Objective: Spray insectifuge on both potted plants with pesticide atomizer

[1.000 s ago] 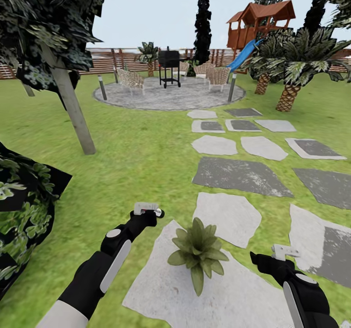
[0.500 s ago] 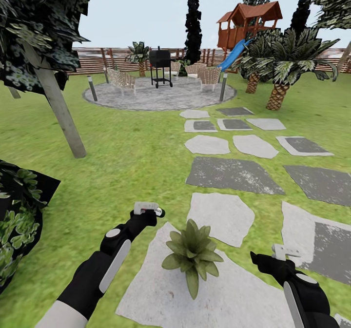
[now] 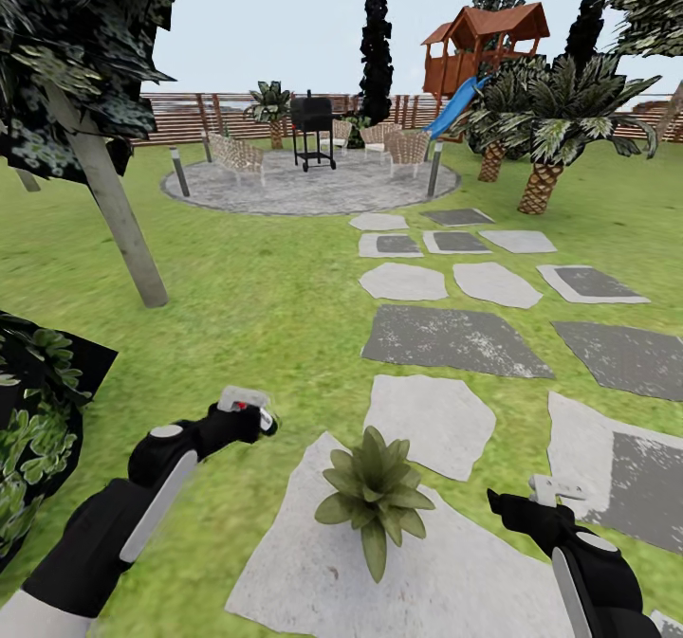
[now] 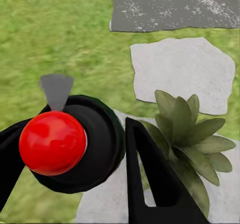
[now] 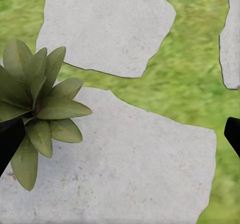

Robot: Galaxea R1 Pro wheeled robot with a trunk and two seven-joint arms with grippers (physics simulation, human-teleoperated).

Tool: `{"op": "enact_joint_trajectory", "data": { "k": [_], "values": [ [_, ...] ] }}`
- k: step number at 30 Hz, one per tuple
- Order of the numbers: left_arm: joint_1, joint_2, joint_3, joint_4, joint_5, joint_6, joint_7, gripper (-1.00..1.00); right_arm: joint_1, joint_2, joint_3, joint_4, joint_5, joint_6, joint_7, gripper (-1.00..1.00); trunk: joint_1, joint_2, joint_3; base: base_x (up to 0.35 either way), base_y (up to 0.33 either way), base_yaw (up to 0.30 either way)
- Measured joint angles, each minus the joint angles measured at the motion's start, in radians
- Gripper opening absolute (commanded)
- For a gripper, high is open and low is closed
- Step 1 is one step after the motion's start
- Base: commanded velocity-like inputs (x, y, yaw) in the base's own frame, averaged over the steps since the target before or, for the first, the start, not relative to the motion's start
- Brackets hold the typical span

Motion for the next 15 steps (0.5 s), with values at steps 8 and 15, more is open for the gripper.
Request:
{"op": "enact_joint_trajectory", "data": {
  "k": [8,15],
  "values": [
    [-0.017,0.169,0.045,-0.013,-0.010,0.034,-0.529,-1.00,0.000,-0.001,0.001,0.000,0.000,0.000,0.001,1.00,0.000,0.000,0.000,0.000,0.000,0.000],
    [-0.079,0.225,0.149,-0.011,-0.024,0.030,-0.980,-1.00,0.000,-0.001,0.002,0.000,0.000,-0.001,0.001,1.00,0.000,0.000,0.000,0.000,0.000,0.000]
  ]
}}
